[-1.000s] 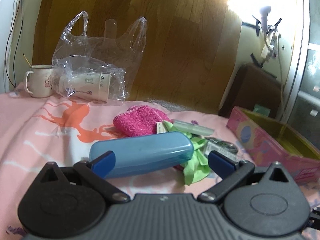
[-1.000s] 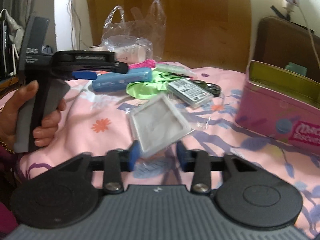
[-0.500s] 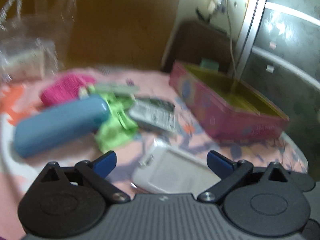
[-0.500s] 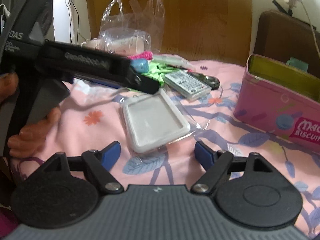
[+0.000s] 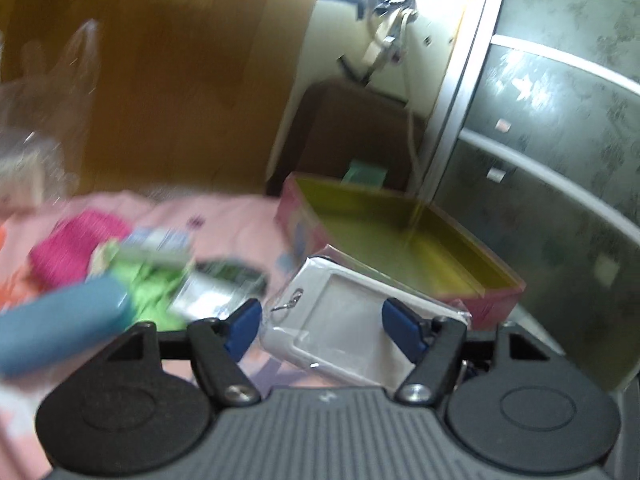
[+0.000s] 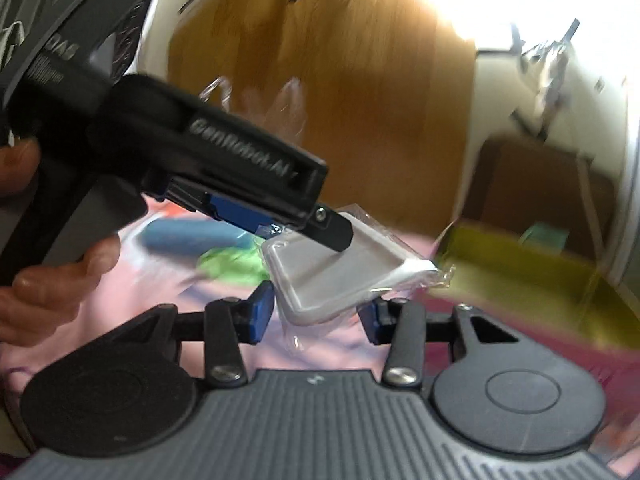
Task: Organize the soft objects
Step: 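Carry the card holder into the pink tin and open the right gripper, then return the right gripper and grasp the blue glasses case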
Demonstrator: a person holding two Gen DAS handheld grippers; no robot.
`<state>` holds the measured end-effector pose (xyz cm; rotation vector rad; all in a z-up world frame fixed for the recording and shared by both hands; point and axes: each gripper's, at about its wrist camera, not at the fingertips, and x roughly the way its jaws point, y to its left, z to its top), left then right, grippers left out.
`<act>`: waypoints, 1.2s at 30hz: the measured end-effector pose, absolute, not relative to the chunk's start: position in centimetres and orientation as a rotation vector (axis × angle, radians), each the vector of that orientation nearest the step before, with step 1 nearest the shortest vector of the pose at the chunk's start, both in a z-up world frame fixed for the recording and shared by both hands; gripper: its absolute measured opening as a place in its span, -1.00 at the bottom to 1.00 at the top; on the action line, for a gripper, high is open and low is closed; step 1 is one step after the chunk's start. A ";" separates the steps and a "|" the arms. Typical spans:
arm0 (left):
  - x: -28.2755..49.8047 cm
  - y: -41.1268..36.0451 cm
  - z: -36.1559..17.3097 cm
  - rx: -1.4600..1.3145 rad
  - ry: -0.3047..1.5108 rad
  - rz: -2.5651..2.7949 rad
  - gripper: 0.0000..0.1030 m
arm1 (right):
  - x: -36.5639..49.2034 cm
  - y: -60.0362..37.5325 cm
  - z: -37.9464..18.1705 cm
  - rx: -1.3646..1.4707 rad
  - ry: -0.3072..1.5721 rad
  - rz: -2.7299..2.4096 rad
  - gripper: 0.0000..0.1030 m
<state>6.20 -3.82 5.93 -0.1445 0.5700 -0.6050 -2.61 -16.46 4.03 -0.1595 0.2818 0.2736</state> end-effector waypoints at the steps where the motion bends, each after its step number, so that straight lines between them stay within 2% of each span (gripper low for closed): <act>1: 6.7 -4.5 6.7 -0.149 0.560 -0.615 0.31 | -2.3 -17.3 4.4 -0.161 0.267 0.253 -0.06; 5: 9.1 -8.2 8.7 -0.127 0.507 -0.669 0.31 | -0.6 -20.9 5.1 -0.148 0.251 0.184 -0.06; 12: 14.2 -15.6 8.4 -0.129 0.567 -0.728 0.31 | 2.4 -26.4 4.3 -0.120 0.295 0.060 -0.05; 14: 15.3 -17.5 8.2 -0.123 0.574 -0.727 0.39 | 3.5 -27.6 4.1 -0.113 0.317 -0.004 0.03; 15: 15.8 -18.5 8.0 -0.112 0.581 -0.718 0.39 | 4.0 -28.0 3.9 -0.112 0.328 -0.043 0.18; 18: 16.6 -19.9 7.3 -0.086 0.608 -0.689 0.39 | 4.6 -30.2 3.3 -0.068 0.327 -0.159 0.31; 19: 16.5 -20.0 7.1 -0.080 0.610 -0.681 0.39 | 4.3 -31.0 3.2 -0.034 0.321 -0.183 0.41; 25: 14.6 -16.6 7.1 -0.087 0.566 -0.635 0.44 | 1.3 -32.3 2.7 0.159 0.266 -0.199 0.47; 30: 10.9 -11.7 7.0 -0.062 0.518 -0.577 0.47 | -0.2 -29.2 3.3 0.180 0.221 -0.082 0.45; 32: 9.2 -9.1 6.5 -0.054 0.510 -0.553 0.47 | 0.5 -27.6 3.5 0.177 0.244 -0.002 0.42; 36: 6.8 -3.4 5.6 -0.065 0.503 -0.463 0.49 | 1.3 -23.1 3.0 0.157 0.338 0.172 0.22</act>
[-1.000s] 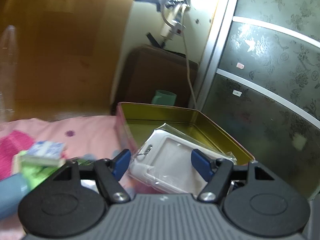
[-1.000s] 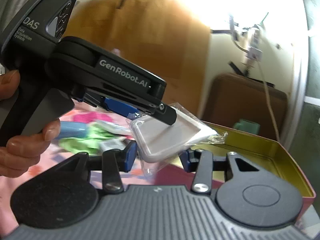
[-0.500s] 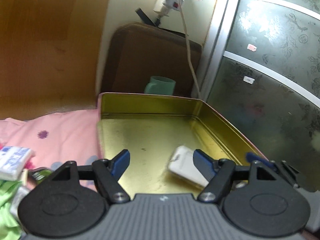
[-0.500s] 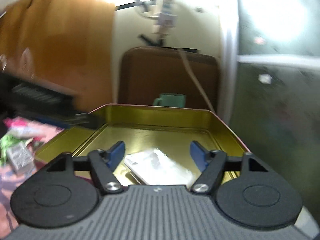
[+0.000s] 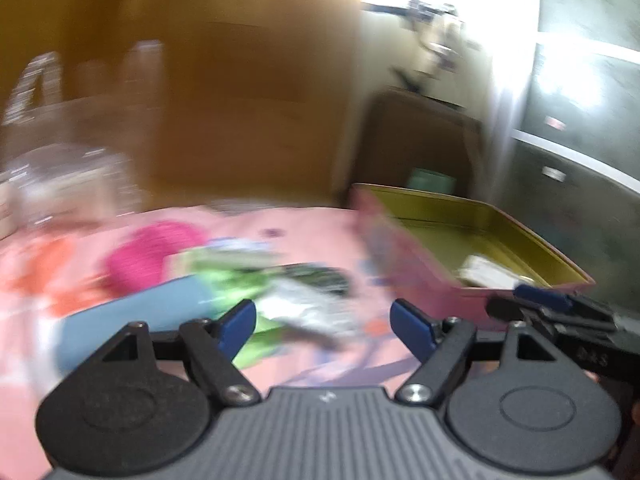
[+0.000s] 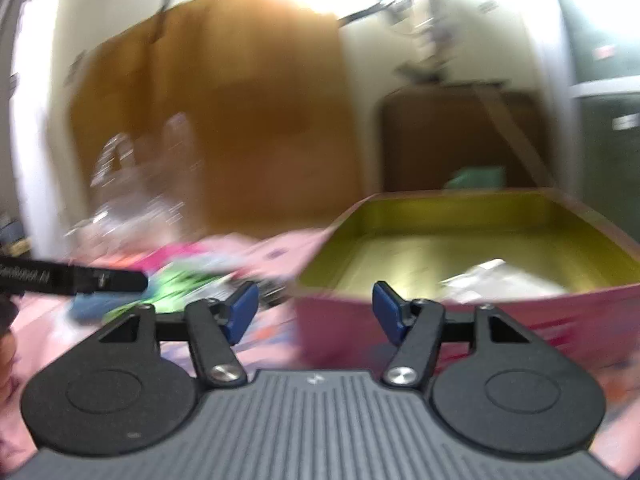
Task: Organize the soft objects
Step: 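Return the right gripper and grasp the blue glasses case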
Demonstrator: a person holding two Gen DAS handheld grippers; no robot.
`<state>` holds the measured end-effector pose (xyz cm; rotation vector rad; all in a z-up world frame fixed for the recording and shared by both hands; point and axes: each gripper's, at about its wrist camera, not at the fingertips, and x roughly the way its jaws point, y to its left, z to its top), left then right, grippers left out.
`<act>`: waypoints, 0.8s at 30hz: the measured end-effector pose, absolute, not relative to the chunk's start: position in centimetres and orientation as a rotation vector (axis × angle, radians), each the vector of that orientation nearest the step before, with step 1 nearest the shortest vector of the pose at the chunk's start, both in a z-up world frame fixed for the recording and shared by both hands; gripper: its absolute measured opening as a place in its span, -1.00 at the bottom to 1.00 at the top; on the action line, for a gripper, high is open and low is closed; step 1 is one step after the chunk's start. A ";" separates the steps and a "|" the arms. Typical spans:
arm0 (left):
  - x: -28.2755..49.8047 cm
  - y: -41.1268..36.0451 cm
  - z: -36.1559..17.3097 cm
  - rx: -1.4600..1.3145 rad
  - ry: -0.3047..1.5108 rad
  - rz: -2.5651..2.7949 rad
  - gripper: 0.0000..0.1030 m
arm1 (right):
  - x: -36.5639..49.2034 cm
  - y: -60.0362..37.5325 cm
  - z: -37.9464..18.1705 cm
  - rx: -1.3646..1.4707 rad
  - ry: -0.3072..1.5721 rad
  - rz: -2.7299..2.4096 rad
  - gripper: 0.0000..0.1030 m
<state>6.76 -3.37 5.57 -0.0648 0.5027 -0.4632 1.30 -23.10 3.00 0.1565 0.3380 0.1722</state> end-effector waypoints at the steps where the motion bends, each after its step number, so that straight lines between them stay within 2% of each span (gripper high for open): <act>1: 6.5 -1.7 5.4 -0.077 0.502 -0.427 0.52 | 1.8 -22.0 2.9 0.159 0.366 0.219 0.16; 5: 6.3 5.3 4.8 -0.223 0.504 -0.286 0.57 | 4.5 -18.2 3.2 0.187 0.443 0.356 0.09; 7: 6.9 8.3 4.1 -0.305 0.524 -0.221 0.54 | 6.7 -16.3 3.7 0.208 0.466 0.398 -0.01; 13: 9.7 14.5 1.7 -0.524 0.585 -0.143 0.53 | 14.4 -11.5 4.0 0.270 0.570 0.451 -0.04; 16: 11.3 15.3 0.6 -0.581 0.626 -0.130 0.50 | 16.4 -9.6 2.8 0.270 0.648 0.492 -0.04; 18: 12.3 15.4 -0.3 -0.612 0.649 -0.155 0.35 | 16.5 -8.8 2.3 0.298 0.678 0.534 -0.03; 24: 10.5 13.6 -0.1 -0.555 0.656 -0.192 0.33 | 10.8 -10.3 3.6 0.232 0.649 0.507 -0.03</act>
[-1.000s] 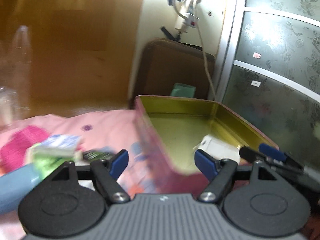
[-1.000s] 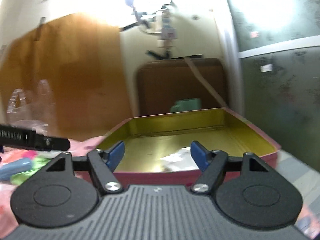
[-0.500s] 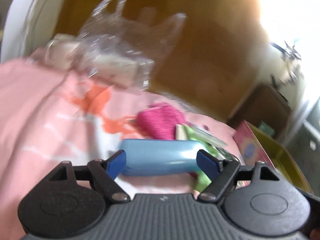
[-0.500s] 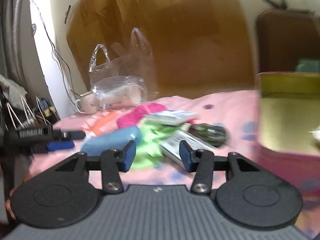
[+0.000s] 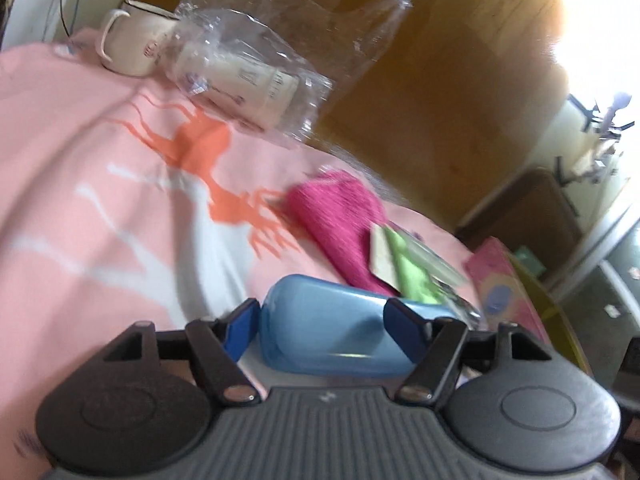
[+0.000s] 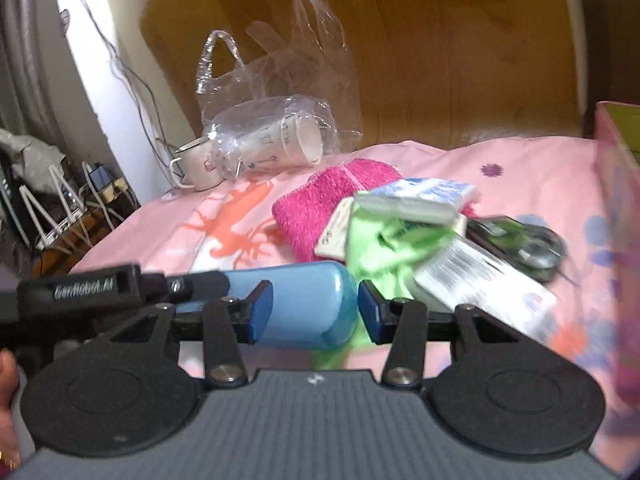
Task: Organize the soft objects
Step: 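Return the right gripper and grasp the blue glasses case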
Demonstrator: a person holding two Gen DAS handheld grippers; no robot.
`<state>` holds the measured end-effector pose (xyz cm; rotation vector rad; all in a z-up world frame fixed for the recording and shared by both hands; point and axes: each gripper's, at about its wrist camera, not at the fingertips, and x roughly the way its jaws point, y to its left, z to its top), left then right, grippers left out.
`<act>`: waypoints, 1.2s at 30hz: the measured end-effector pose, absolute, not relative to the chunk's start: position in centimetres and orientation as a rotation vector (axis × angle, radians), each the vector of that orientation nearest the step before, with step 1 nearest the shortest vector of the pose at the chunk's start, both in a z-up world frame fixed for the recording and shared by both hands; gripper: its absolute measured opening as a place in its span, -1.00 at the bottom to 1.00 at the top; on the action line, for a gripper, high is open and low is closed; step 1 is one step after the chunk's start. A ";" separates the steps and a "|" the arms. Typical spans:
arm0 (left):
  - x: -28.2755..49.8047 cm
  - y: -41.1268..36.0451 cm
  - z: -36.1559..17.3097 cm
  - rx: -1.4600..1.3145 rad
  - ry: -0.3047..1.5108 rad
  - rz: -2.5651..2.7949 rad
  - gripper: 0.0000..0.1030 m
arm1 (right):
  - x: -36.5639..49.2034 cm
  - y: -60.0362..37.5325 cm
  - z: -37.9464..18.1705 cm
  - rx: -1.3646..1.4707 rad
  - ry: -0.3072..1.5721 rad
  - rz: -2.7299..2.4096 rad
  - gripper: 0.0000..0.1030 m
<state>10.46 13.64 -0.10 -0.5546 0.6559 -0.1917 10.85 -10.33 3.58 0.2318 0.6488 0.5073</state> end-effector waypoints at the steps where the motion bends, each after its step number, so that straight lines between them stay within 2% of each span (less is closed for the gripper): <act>1: 9.9 13.5 -0.1 -0.568 0.655 -0.213 0.33 | 9.9 -10.8 3.7 0.228 0.646 0.503 -0.03; 6: 7.8 10.3 -0.2 -0.549 0.679 -0.296 0.36 | 5.2 -13.6 3.4 0.193 0.608 0.432 0.01; 10: 6.3 5.8 -0.1 -0.466 0.710 -0.384 0.37 | 1.9 -18.0 2.1 0.275 0.611 0.349 0.01; 14: 5.5 0.5 0.0 -0.342 0.721 -0.479 0.52 | -0.9 -21.9 1.5 0.350 0.587 0.287 0.04; 16: 5.4 -1.7 0.0 -0.309 0.731 -0.524 0.56 | -1.8 -22.7 1.3 0.323 0.568 0.257 0.18; 20: 5.4 -5.0 -0.2 -0.243 0.724 -0.585 0.69 | -2.2 -23.1 0.5 0.325 0.556 0.264 0.27; 23: 5.3 -5.3 -0.1 -0.228 0.731 -0.589 0.75 | -2.2 -23.1 0.2 0.307 0.537 0.299 0.35; 25: 5.1 -4.9 0.1 -0.222 0.732 -0.585 0.87 | -2.8 -23.7 0.1 0.285 0.538 0.327 0.61; 27: 4.7 -4.0 0.5 -0.219 0.716 -0.578 0.90 | -2.9 -23.6 0.0 0.225 0.540 0.340 0.72; 34: 4.4 -0.3 1.3 -0.285 0.721 -0.584 0.91 | -2.2 -22.9 -0.4 -0.044 0.587 0.401 0.76; 36: 4.7 -0.4 0.9 -0.309 0.748 -0.603 0.84 | -1.9 -22.5 -0.3 -0.126 0.583 0.426 0.76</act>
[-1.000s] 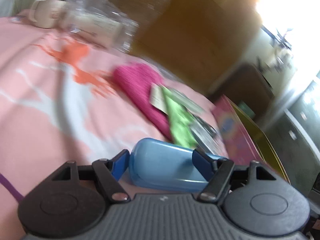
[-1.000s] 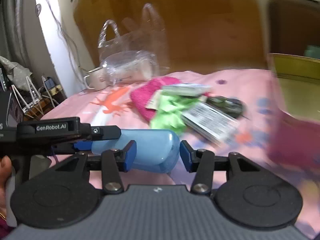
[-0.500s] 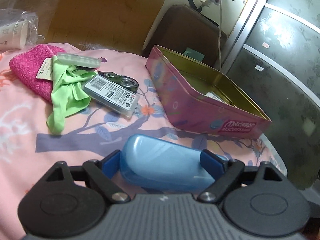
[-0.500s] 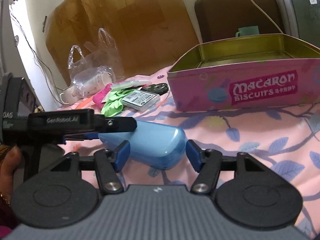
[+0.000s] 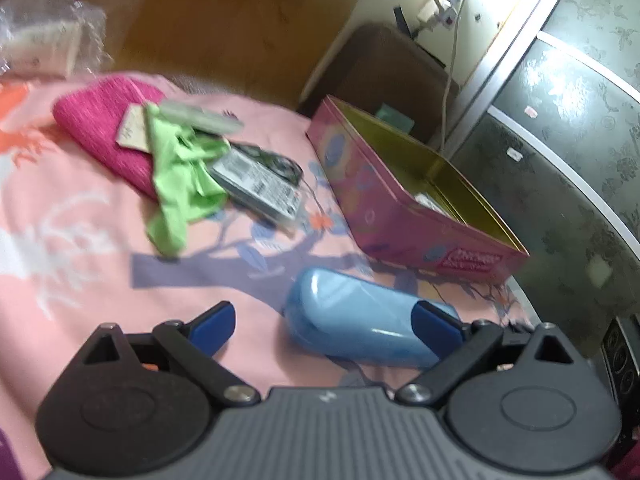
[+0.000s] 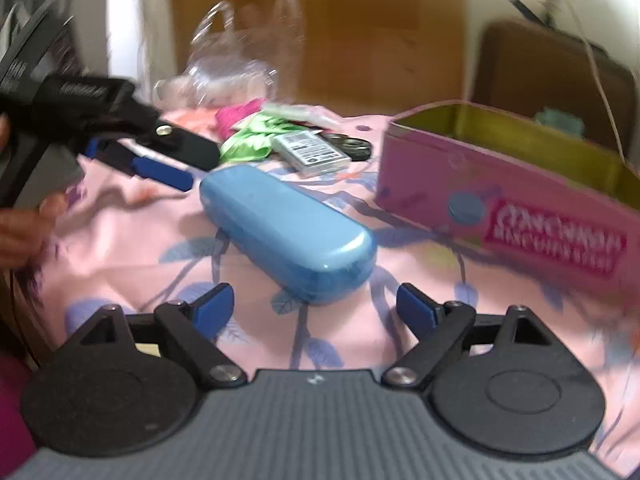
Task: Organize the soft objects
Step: 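Return the right gripper and grasp the blue glasses case, then lower the blue glasses case into the pink tin and release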
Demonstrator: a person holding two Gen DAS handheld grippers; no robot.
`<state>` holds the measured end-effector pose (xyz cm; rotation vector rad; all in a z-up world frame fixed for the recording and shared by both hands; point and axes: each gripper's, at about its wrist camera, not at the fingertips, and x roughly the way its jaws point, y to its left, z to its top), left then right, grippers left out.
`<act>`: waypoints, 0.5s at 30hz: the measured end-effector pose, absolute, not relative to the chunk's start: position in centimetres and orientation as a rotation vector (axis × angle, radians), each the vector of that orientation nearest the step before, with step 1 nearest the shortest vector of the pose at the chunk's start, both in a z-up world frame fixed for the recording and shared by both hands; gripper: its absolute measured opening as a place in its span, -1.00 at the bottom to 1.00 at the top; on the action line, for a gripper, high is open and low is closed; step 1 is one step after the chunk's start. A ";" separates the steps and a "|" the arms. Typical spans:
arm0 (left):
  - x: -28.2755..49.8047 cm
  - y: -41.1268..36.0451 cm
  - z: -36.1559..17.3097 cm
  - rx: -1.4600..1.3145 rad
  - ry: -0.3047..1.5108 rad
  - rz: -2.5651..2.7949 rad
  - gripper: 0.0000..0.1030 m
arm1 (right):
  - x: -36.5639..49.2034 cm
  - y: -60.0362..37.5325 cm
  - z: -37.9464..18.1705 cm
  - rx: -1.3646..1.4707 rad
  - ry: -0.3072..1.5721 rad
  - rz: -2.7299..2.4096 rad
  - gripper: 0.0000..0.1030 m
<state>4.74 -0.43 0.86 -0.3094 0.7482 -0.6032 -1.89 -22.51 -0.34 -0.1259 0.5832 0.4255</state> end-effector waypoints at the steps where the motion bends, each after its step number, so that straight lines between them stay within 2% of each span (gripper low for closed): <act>1: 5.0 -0.8 0.6 -0.312 0.762 -0.613 0.82 | -1.8 -22.3 -0.3 -0.155 0.576 0.439 0.76; 5: 5.3 -2.5 0.1 -0.278 0.780 -0.639 0.76 | -0.8 -21.9 -0.2 -0.218 0.558 0.478 0.76; 7: 5.4 -3.1 0.0 -0.264 0.782 -0.647 0.64 | 0.0 -22.1 -0.1 -0.192 0.577 0.498 0.73; 8: 5.5 -3.3 0.0 -0.261 0.781 -0.648 0.51 | 0.5 -22.3 -0.2 -0.166 0.590 0.514 0.70; 9: 5.6 -3.6 0.0 -0.256 0.782 -0.651 0.50 | 0.9 -22.5 -0.2 -0.124 0.602 0.540 0.48; 10: 5.8 -4.0 0.0 -0.247 0.783 -0.652 0.47 | 1.1 -22.7 -0.2 -0.090 0.609 0.543 0.42; 13: 5.7 -4.4 0.4 -0.234 0.766 -0.634 0.34 | 0.3 -22.8 0.1 -0.070 0.579 0.534 0.38; 15: 5.5 -4.4 1.4 -0.227 0.738 -0.638 0.34 | -0.4 -23.0 0.8 -0.062 0.541 0.534 0.34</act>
